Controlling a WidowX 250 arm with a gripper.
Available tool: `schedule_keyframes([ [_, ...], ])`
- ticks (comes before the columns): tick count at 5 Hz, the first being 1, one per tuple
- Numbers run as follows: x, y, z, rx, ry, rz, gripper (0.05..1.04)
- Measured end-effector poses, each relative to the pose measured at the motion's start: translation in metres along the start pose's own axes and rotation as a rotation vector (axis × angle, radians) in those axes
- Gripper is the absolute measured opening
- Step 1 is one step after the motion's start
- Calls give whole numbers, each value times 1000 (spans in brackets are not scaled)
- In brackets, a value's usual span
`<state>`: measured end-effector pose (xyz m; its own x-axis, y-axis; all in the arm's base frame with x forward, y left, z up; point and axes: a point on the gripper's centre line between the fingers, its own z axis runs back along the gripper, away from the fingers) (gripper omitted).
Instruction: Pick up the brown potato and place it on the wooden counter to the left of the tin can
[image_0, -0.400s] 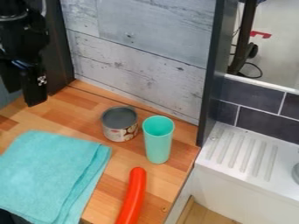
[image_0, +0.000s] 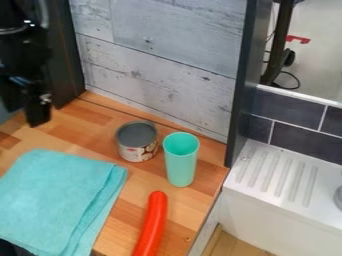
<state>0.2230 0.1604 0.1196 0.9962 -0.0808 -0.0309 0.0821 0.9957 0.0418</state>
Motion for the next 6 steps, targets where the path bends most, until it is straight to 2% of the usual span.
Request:
schedule_keyframes([
  [1,-3,21,-12,55,29,53,1001],
  [4,-16,73,-49,145,115,235,1001],
  [6,-29,97,-58,182,88,405,1001],
])
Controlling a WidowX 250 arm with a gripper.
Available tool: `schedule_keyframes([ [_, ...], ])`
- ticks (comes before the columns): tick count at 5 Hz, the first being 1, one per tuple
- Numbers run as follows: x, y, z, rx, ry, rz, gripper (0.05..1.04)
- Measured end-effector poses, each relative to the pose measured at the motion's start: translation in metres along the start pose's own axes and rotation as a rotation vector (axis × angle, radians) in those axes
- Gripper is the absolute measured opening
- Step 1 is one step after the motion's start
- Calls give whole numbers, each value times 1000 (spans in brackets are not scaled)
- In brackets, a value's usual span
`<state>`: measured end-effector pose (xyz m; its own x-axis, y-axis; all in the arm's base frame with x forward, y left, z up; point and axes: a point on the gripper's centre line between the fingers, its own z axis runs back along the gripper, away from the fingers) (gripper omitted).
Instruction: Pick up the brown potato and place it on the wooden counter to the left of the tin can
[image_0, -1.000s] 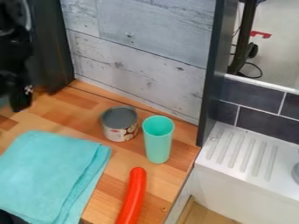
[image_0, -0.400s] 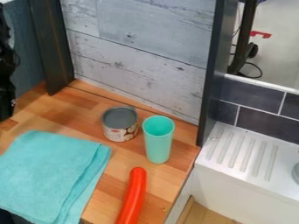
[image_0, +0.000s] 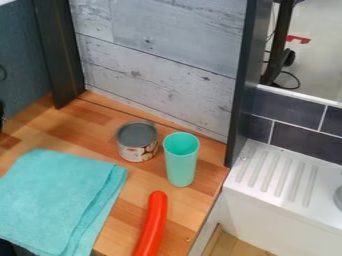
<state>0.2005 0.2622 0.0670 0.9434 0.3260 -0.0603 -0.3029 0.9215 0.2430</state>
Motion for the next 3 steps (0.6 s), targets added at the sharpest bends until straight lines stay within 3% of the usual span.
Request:
schedule_keyframes([
  [2,1,1,-21,-1,67,101,1001],
  [3,-2,-1,-34,-32,108,133,1001],
])
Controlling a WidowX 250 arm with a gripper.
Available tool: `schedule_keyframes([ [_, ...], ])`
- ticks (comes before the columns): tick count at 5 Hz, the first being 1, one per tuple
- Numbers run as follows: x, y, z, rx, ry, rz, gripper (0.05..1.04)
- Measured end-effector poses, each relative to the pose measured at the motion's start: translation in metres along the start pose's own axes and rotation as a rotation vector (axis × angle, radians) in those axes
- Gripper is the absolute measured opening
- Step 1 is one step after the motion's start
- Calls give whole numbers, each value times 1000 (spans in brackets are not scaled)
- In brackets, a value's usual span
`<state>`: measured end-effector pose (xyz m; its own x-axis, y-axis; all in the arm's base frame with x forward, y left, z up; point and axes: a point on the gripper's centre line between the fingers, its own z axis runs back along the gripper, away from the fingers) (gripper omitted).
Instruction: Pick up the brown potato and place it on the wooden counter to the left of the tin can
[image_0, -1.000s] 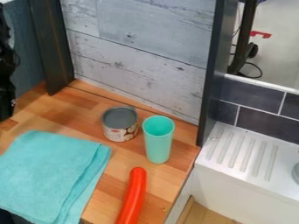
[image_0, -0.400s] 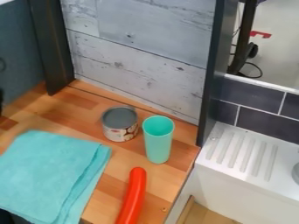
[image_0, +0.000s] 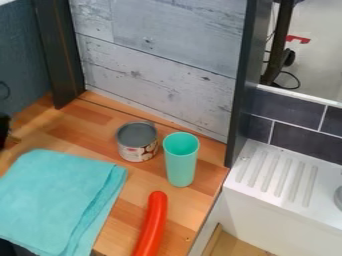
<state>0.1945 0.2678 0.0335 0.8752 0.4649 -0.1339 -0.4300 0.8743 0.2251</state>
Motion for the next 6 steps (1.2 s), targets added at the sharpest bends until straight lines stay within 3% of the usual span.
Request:
schedule_keyframes([
  [2,0,4,-22,14,85,33,945],
  [3,3,0,-21,-2,70,17,714],
  [4,4,-18,-2,-36,12,-30,640],
  [5,9,-48,51,-37,-116,-117,640],
  [6,12,-85,72,-59,-149,-217,640],
])
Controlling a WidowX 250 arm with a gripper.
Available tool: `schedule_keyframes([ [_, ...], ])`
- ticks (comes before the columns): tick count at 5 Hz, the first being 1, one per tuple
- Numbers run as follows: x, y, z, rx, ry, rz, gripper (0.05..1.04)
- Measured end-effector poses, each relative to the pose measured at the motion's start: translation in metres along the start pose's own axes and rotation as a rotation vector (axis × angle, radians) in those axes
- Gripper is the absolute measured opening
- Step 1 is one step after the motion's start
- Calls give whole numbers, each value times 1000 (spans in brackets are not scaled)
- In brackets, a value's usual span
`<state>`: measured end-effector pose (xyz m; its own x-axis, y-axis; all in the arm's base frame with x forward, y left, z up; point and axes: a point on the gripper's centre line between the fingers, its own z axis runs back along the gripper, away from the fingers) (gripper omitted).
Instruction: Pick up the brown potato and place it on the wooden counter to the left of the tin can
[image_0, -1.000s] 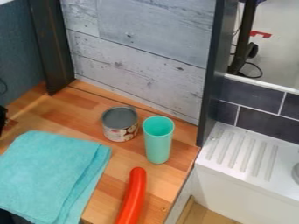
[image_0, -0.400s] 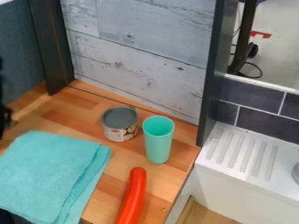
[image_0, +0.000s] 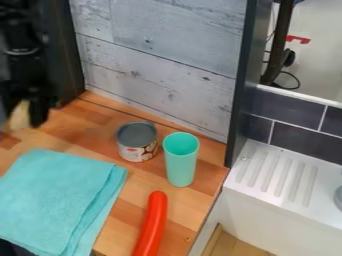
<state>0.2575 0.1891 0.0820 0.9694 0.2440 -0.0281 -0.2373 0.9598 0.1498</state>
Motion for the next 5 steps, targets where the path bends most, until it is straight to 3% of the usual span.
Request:
schedule_keyframes([
  [1,26,-29,10,-7,-77,-68,640],
  [2,45,-50,-10,-29,-67,-113,640],
  [4,80,-61,-22,-53,-80,-133,640],
  [5,93,-65,-34,-87,-61,-129,640],
])
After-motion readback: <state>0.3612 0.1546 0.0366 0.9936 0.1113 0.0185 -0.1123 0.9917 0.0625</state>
